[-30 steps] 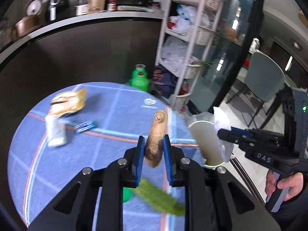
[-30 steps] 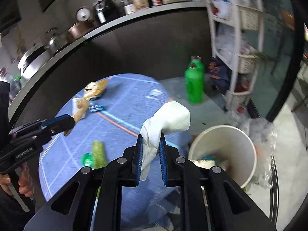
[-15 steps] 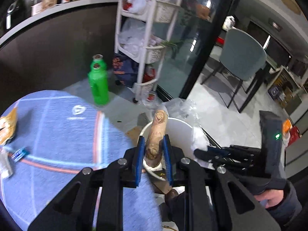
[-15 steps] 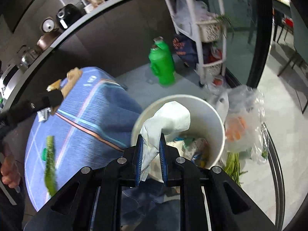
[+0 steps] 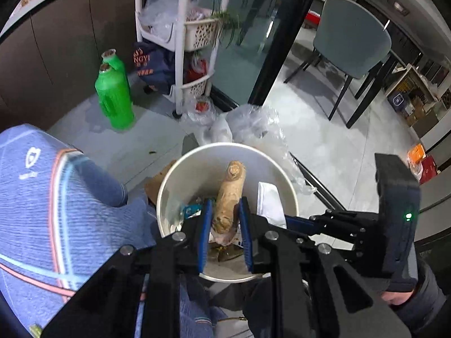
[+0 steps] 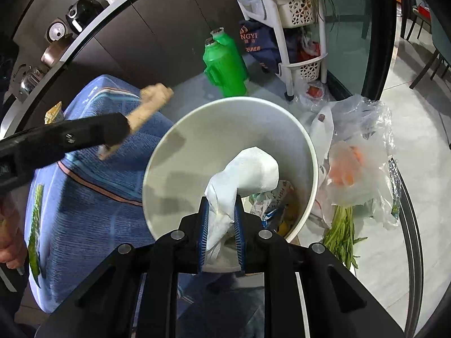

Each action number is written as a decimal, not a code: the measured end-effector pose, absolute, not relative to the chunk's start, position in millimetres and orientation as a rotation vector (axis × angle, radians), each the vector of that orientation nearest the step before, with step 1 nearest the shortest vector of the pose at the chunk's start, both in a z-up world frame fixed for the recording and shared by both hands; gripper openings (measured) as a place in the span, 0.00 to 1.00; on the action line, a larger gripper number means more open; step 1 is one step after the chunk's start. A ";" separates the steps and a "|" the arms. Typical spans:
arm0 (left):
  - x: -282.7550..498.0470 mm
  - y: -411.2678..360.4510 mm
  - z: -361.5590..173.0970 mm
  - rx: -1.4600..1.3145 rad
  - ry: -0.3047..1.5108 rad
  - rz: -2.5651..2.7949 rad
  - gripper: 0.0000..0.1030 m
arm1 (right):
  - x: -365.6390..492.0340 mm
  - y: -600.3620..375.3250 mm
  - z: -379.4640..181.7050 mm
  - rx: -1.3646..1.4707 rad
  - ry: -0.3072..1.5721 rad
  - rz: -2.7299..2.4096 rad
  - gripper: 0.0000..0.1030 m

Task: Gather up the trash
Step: 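Carry the ginger and tissue over the bucket and open both tools to drop them, then move both tools back over the table toward the green cap and leaf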

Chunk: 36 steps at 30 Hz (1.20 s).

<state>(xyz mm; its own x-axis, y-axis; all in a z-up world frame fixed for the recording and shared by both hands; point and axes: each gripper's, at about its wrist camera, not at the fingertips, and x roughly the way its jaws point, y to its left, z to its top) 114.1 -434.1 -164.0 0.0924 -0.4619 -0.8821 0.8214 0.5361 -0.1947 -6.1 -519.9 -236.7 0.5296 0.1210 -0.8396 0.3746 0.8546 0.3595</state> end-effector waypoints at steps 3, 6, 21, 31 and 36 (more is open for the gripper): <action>115.0 -438.6 -171.2 0.409 1.122 -0.987 0.20 | -4.6 -521.6 -239.0 0.544 1.014 -0.155 0.18; 112.3 -441.6 -172.4 0.430 1.104 -0.975 0.24 | -2.5 -520.6 -240.3 0.531 1.015 -0.152 0.27; 123.1 -425.4 -137.1 0.313 0.987 -0.886 0.97 | -14.0 -512.5 -215.8 0.413 0.911 -0.121 0.92; 122.0 -394.4 -106.2 0.240 0.952 -0.835 0.97 | -12.6 -498.1 -183.8 0.383 0.897 -0.131 0.92; 113.8 -368.9 -84.6 0.239 0.901 -0.797 0.97 | -15.8 -484.4 -159.2 0.357 0.868 -0.119 0.92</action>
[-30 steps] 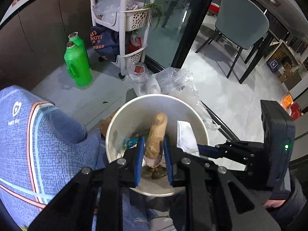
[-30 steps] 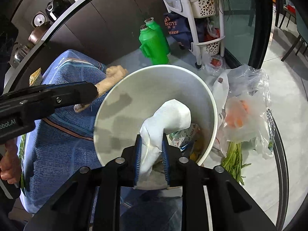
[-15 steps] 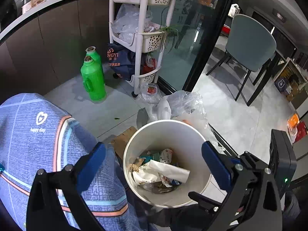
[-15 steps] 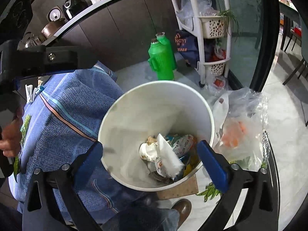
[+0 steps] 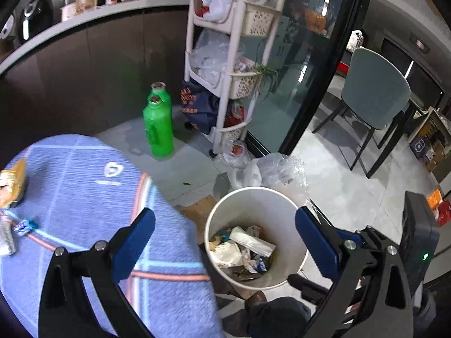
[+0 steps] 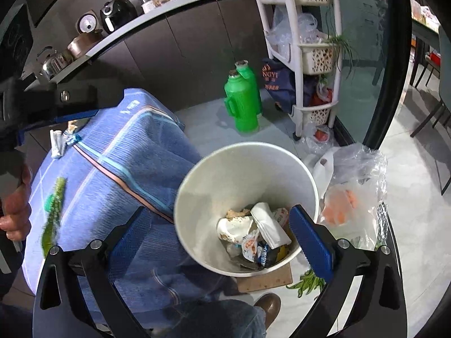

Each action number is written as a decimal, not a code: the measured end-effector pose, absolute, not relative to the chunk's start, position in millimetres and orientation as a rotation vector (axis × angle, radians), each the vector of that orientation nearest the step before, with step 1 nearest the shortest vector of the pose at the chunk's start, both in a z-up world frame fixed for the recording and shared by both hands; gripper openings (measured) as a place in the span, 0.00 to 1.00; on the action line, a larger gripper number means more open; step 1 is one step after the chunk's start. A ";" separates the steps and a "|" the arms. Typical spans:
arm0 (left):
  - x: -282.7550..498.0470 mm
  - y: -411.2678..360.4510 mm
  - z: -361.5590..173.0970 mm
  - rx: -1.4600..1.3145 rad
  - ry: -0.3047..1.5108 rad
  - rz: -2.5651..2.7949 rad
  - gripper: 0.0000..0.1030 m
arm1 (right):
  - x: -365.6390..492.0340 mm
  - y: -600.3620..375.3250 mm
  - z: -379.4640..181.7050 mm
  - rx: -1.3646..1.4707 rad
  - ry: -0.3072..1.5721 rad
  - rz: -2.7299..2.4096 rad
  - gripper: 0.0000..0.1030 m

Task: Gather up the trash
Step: 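Move both tools back over the table toward the green cap and leaf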

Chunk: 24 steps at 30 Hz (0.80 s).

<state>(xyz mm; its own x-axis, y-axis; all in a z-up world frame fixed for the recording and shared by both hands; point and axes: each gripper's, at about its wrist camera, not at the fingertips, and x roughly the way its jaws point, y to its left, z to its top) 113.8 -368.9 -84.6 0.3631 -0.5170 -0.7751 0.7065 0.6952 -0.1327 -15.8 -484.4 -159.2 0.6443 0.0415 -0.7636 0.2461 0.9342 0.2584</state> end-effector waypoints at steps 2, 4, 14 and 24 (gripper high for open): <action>108.1 -356.3 -74.0 0.239 0.872 -0.774 0.97 | -16.7 -477.4 -148.8 0.341 0.857 -0.115 0.92; 104.2 -344.9 -64.7 0.234 0.852 -0.758 0.97 | -18.2 -467.9 -136.2 0.315 0.844 -0.112 0.92; 85.6 -247.0 -17.8 0.155 0.791 -0.616 0.97 | -20.6 -409.5 -77.8 0.173 0.759 -0.036 0.92; 92.6 -115.4 -20.4 0.076 0.868 -0.340 0.97 | -3.8 -344.2 -50.9 0.161 0.713 0.080 0.92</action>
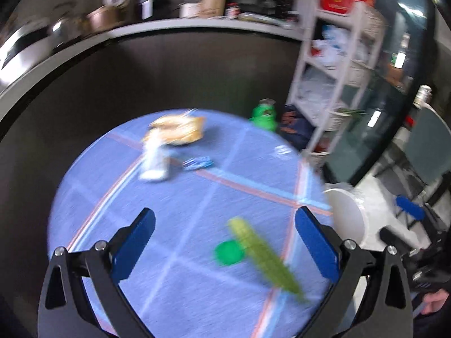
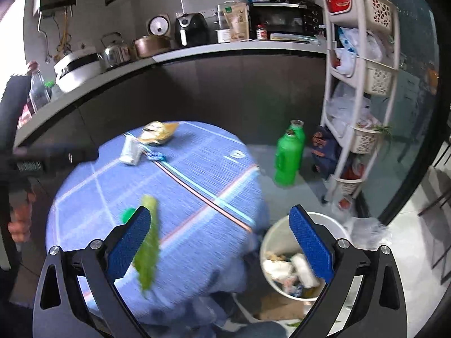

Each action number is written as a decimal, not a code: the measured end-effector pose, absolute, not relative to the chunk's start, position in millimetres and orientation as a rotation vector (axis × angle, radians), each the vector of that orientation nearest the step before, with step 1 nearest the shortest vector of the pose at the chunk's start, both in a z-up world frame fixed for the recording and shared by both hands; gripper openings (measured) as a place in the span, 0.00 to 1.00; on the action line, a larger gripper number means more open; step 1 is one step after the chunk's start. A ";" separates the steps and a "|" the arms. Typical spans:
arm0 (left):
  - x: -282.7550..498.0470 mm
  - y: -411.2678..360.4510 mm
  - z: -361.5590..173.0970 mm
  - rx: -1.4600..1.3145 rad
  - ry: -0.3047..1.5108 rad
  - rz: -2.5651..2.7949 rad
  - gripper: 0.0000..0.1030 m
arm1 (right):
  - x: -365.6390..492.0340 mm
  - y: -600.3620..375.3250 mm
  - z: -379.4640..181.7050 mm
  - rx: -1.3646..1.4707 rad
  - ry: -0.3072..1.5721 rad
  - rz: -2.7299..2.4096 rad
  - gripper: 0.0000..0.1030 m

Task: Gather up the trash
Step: 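Move both tools back over the table toward the green cap and leaf, then grasp the green lettuce leaf with the right tool while the left tool grasps the green cap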

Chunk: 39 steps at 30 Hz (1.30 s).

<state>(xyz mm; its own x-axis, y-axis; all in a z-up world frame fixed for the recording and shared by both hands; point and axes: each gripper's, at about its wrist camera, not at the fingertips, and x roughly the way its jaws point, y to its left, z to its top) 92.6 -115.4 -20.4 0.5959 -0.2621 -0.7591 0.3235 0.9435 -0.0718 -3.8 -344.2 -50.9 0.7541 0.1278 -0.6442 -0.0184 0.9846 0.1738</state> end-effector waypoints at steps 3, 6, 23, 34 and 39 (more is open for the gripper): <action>93.9 -79.1 -30.6 0.036 0.909 -0.283 0.97 | 8.8 -325.4 -53.6 0.173 0.746 0.115 0.92; 93.4 -49.6 -41.3 -0.004 0.937 -0.252 0.97 | 20.2 -300.8 -57.0 0.162 0.785 0.145 0.92; 85.9 15.3 -79.6 -0.089 0.998 -0.229 0.96 | 58.9 -206.9 -100.4 0.045 1.014 0.277 0.70; 87.3 -7.7 -92.8 -0.053 1.031 -0.341 0.80 | 68.9 -210.5 -136.7 -0.049 1.104 0.189 0.59; 87.6 -22.9 -95.1 -0.031 1.035 -0.408 0.77 | 70.7 -213.3 -147.1 -0.049 1.116 0.178 0.49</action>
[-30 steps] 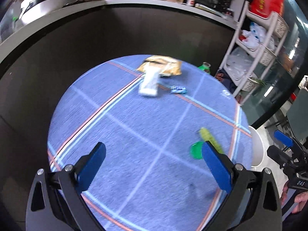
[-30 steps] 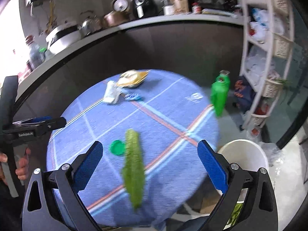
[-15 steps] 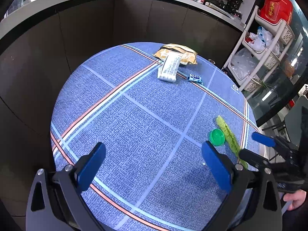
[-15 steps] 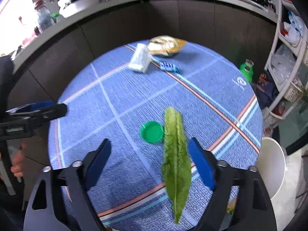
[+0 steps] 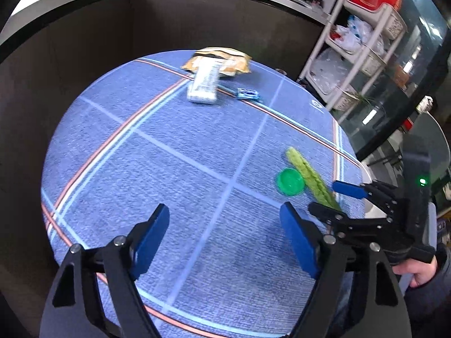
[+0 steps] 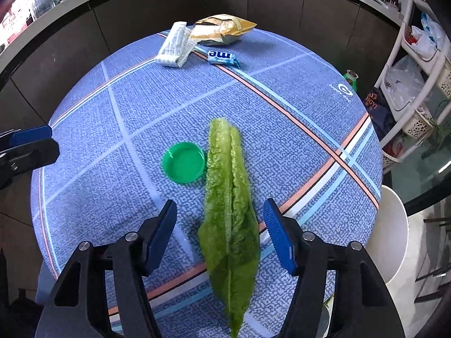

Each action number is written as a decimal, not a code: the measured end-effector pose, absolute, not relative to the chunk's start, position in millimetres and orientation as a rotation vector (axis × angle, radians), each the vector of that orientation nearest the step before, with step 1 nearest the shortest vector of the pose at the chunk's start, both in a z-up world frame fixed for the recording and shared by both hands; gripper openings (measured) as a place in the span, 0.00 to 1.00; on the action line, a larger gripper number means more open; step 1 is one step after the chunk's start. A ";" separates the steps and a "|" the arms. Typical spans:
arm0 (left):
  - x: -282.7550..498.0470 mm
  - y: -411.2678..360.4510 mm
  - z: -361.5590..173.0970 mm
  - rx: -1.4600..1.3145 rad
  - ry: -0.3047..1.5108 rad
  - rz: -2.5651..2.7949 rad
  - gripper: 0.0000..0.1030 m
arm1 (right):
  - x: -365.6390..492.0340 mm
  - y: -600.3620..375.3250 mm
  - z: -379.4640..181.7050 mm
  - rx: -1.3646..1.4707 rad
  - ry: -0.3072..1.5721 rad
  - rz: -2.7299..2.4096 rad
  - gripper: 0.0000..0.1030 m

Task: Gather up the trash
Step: 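Grasp the green lettuce leaf with the right tool while the left tool grasps the green cap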

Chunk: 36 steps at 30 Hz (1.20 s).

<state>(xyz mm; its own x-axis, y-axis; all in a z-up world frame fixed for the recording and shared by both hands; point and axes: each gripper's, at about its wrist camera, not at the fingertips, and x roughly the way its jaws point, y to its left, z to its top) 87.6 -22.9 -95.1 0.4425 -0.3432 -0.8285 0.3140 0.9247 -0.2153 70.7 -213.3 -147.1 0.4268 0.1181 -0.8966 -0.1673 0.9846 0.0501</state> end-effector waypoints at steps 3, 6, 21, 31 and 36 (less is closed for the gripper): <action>88.3 -34.4 -98.3 -0.022 1.045 -0.454 0.73 | 69.3 -216.1 -146.8 -0.051 1.098 0.168 0.37; 92.8 -47.2 -103.3 -0.018 1.063 -0.499 0.67 | 69.0 -222.3 -146.1 -0.033 1.084 0.163 0.14; 114.9 -134.8 -129.7 0.159 1.079 -0.589 0.68 | 55.4 -254.4 -123.7 0.068 1.004 0.167 0.06; 129.6 -153.0 -143.1 0.214 1.099 -0.584 0.52 | 54.1 -262.9 -134.8 0.093 1.022 0.158 0.11; 132.6 -153.7 -143.0 0.241 1.081 -0.576 0.36 | 55.7 -263.5 -140.5 0.095 1.030 0.157 0.26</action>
